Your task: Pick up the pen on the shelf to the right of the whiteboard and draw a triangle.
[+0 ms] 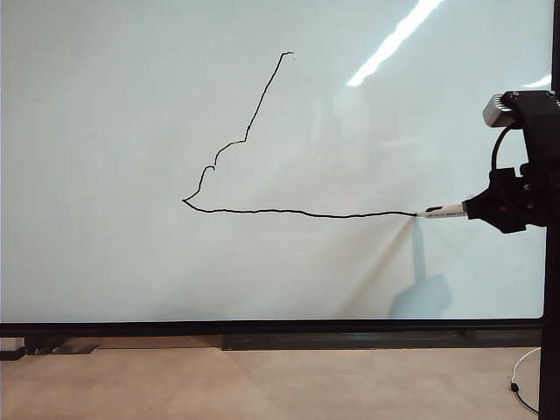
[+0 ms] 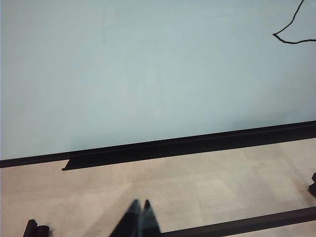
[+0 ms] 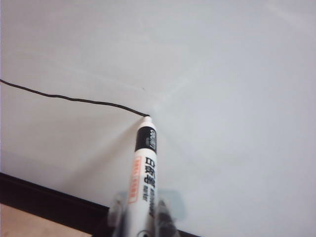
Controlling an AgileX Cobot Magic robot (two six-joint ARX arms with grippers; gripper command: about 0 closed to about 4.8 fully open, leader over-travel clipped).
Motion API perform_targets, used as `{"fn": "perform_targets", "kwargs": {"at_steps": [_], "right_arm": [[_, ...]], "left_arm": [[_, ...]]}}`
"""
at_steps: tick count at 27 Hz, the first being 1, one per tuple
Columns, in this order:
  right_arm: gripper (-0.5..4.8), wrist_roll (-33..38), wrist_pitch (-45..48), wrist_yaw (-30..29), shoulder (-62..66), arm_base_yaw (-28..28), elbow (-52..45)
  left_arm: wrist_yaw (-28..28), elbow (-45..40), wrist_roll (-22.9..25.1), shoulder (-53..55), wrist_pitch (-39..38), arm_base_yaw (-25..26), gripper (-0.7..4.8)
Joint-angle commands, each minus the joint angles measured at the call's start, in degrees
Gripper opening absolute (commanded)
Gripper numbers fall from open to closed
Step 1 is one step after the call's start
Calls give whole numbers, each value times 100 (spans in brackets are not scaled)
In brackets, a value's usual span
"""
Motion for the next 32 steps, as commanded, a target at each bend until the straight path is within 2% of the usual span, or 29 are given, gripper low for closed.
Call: {"fn": "perform_targets", "kwargs": {"at_steps": [1,3,6,10,14,20,32], "right_arm": [[-5,42,446,387,-682,516,-354],[-5,-188,116,669,-1388,953,-553],[-5,-188,-527,634,-2076,1252,-483],[-5,-363,-916,586,-2474,1471,-136],[-5,-332,-1401,160,-2396,1473,586],[-5,-470,-1661,48,-1871,1735,1585],[-5,-546,-1801,81,-1482,2026,2234]], "left_arm": [[17,20,4,7,31,-2,-5],[17,17,4,7,31,-2,-5],[17,17,4,7,31,-2,-5],[17,17,4,7,28,-2,-5],[17,20,4,7,31,-4,-5],[15,17,4,7,28,-2,-5],[17,17,4,7,28,-2,-5]]}}
